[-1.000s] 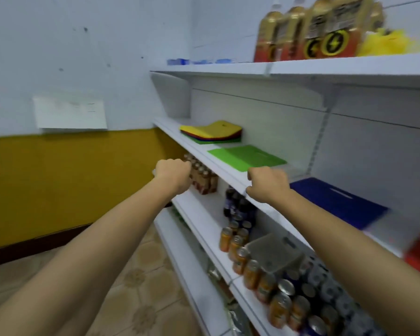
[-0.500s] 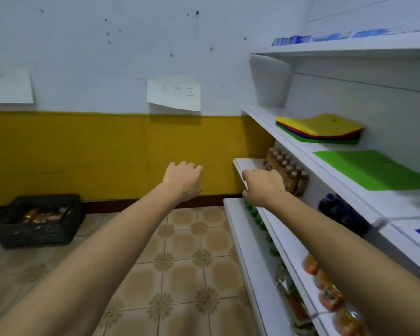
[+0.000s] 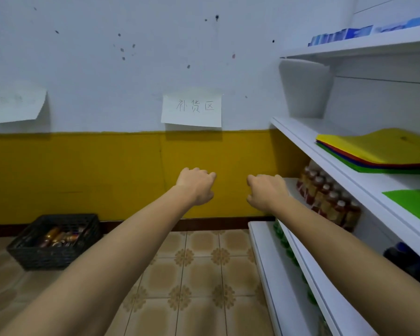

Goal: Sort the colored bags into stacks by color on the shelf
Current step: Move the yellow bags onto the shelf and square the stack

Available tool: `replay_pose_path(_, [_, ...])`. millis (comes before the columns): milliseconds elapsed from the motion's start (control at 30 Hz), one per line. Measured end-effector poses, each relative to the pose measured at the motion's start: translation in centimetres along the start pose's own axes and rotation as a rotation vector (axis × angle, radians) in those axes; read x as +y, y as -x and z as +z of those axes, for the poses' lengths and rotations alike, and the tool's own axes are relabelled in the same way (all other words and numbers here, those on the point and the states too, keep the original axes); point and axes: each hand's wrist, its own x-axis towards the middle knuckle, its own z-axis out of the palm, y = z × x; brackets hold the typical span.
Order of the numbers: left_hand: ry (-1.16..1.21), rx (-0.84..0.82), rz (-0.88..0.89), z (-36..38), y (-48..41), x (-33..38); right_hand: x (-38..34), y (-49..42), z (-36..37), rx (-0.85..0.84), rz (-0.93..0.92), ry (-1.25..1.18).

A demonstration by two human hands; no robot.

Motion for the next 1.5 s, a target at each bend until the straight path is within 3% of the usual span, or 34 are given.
replay_pose_path(433, [0.069,-0.009,-0.022,2.1,-14.3,-0.7,9.4,-10.3,4.3,-0.034,0.073,0.047])
replay_pose_path(633, [0.076,0.017,0.089,1.8,-21.9,2.6,14.5,-11.1,4.7,-0.070,0.198,0.046])
replay_pose_path(800, [0.067,0.120,0.240,-0.4,-29.8,6.6,19.3,-12.9,5.4,-0.003,0.316,0.154])
replay_pose_path(1067, [0.119,0.333,0.555,-3.7,-43.4,12.2,28.5,-17.8,4.0,-0.019,0.671,0.240])
replay_pose_path(1500, [0.384,0.281,0.905,-5.4,-53.9,25.9,38.6,-8.8,4.1,-0.153,1.271,0.311])
